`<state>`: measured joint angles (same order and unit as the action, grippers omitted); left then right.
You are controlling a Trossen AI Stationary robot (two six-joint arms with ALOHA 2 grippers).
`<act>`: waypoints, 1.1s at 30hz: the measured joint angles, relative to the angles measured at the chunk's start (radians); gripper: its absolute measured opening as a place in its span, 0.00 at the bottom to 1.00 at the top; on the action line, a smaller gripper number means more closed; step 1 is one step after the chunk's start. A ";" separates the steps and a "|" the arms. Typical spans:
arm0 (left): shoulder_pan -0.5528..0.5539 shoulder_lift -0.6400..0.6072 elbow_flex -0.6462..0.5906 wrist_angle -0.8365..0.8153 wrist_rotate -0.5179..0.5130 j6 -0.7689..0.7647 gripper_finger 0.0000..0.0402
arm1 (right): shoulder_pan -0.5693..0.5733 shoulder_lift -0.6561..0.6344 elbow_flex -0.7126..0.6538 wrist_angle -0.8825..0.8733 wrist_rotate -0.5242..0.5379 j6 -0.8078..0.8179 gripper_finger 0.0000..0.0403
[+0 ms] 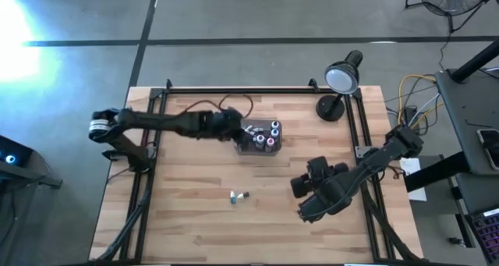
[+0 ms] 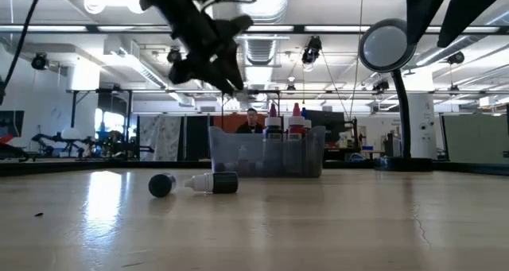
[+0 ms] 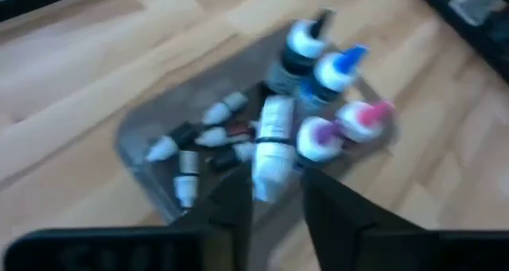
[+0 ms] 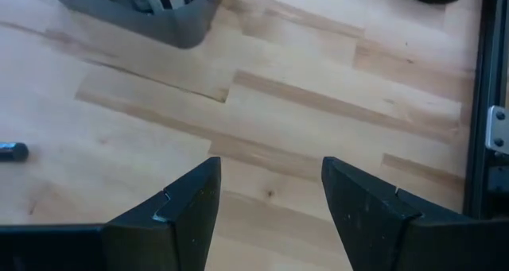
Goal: Pick & Place food coloring
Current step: Put the small violet food coloring bottle into the bin, then put the small brown food coloring bottle into the bin
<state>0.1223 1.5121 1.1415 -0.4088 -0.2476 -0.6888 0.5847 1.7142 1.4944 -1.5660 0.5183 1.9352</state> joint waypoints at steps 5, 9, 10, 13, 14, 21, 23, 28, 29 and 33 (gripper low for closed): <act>0.049 -0.004 0.017 -0.121 0.047 0.018 0.36 | 0.004 0.001 -0.001 0.006 -0.025 0.001 0.53; -0.012 -0.054 0.017 -0.156 0.097 0.086 0.43 | 0.006 0.001 -0.013 0.105 -0.019 -0.096 0.53; -0.044 -0.071 0.017 -0.160 0.116 0.106 0.44 | -0.001 0.000 -0.017 0.170 -0.020 -0.163 0.53; -0.175 -0.105 0.017 -0.184 0.133 0.132 0.44 | -0.027 0.003 -0.047 0.433 -0.058 -0.459 0.53; -0.223 -0.108 0.017 -0.201 0.129 0.143 0.44 | -0.035 0.008 -0.059 0.528 -0.077 -0.579 0.53; -0.514 -0.081 -0.021 -0.305 0.045 0.009 0.44 | -0.078 0.078 -0.094 0.849 -0.106 -1.196 0.53; -0.570 -0.080 -0.054 -0.297 0.024 -0.120 0.44 | -0.096 0.101 -0.091 0.905 -0.131 -1.283 0.53; -0.726 -0.080 -0.145 -0.293 -0.129 -0.491 0.44 | -0.132 0.171 -0.069 1.049 -0.237 -1.638 0.53; -0.751 -0.080 -0.159 -0.291 -0.161 -0.564 0.44 | -0.138 0.187 -0.061 1.067 -0.239 -1.703 0.53; -0.824 -0.081 -0.201 -0.273 -0.233 -0.765 0.44 | -0.177 0.251 -0.011 1.077 -0.276 -1.827 0.53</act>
<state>-0.7019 1.4315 0.9402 -0.6817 -0.4804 -1.4539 0.4073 1.9652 1.4833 -0.4891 0.2425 0.1078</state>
